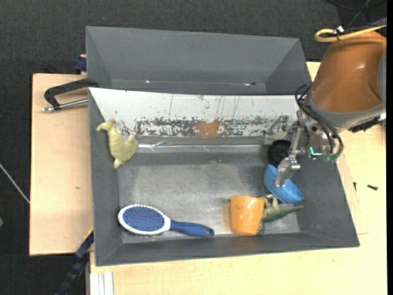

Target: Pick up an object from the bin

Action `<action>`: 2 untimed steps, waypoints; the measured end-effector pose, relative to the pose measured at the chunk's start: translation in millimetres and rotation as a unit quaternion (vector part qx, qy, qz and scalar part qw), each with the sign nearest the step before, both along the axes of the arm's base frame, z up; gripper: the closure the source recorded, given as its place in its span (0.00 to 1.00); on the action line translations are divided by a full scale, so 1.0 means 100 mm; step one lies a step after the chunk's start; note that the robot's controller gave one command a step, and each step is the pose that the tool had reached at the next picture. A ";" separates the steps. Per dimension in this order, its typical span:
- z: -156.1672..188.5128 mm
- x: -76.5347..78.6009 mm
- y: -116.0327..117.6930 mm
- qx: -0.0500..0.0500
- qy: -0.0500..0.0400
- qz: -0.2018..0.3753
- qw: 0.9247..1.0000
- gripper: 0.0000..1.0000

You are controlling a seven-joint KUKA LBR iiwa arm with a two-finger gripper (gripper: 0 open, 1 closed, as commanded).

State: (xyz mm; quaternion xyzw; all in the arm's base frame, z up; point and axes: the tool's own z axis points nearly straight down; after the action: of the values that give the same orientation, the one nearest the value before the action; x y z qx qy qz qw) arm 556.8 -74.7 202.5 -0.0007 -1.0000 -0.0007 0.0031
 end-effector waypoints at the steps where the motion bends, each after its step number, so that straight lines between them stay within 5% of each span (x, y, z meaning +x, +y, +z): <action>1: -1.15 0.12 -0.30 0.004 -0.007 0.072 0.997 0.00; 2: -0.63 -0.22 0.47 0.002 -0.005 0.143 0.990 0.00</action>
Offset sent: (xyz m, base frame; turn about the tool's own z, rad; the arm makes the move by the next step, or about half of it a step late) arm 0.0057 -0.0345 -0.1215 -0.1487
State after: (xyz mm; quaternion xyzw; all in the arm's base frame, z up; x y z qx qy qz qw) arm 534.5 -28.1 139.5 0.1420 -0.9899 -0.0018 -0.0023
